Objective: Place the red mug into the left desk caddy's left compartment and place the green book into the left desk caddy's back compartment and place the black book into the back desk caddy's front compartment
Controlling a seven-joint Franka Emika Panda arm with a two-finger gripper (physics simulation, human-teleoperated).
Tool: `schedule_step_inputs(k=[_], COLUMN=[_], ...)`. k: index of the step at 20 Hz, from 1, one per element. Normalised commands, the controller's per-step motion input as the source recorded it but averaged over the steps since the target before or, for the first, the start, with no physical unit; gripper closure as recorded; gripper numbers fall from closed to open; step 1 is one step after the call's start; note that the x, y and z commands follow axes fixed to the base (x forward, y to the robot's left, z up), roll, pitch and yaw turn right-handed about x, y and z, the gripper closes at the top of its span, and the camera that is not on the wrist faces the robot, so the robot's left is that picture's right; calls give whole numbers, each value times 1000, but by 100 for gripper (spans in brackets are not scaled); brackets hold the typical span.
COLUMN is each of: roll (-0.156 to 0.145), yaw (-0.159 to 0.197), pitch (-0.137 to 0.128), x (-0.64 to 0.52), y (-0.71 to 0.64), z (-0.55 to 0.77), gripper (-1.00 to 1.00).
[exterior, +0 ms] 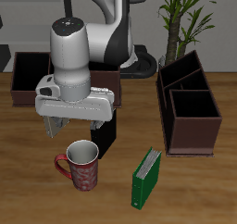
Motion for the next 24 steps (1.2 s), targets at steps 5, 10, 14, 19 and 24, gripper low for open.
schedule_step_inputs(k=[5,10,14,19,24], roll=[0,3,7,13,12], yaw=[-67,-42,-31,-9,-25], pitch=[-40,9,19,48,26], x=[11,67,77,50,-1], y=[-249,-153,-1,128,82], z=[-215,-375,-309,-436,-191], gripper=[-100,-100,-100,-100,100])
